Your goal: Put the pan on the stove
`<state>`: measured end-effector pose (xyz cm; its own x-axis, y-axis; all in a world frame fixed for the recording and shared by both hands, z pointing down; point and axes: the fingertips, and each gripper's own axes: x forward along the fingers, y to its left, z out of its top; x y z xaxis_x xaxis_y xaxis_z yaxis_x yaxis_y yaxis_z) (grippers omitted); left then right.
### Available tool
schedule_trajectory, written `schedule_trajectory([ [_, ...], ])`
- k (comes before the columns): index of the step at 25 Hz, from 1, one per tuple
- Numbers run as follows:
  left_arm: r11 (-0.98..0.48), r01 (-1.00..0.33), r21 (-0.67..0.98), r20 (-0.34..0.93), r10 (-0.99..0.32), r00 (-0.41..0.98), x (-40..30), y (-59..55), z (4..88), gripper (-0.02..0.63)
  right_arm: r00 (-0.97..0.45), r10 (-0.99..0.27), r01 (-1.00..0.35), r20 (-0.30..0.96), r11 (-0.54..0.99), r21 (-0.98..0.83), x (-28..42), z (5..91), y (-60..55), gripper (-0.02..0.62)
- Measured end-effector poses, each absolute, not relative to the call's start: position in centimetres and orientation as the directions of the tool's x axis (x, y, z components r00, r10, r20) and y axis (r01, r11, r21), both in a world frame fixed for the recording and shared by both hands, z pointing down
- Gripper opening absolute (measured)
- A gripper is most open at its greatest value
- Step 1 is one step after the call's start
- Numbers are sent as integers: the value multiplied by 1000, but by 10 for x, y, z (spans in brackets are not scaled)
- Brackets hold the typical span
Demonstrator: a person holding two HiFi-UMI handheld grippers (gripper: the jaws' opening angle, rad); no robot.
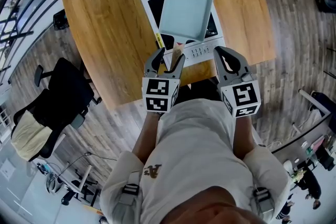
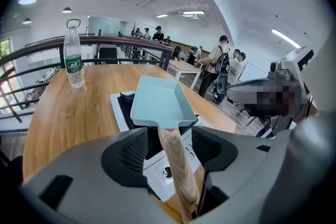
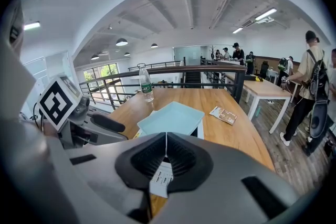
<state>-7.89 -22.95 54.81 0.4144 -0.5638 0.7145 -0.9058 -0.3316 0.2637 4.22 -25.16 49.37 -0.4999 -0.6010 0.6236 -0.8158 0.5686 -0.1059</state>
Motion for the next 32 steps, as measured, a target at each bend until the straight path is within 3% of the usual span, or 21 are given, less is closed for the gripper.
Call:
schedule_trajectory([
  [8,-354,-899,257,640,-635,433,-90,-232,515,270,-503,-626,-811,596,580,-75,34,478,-246,21],
  [22,-405,-893,194,493,-747,446,-116,-232,440,66,-502,-707,-810,498,586,15,21,420,-241,21],
  [32,-410,-900,145,405,-805,433,-113,-232,390,20,-549,-726,-782,413,621,53,31,378,-246,21],
])
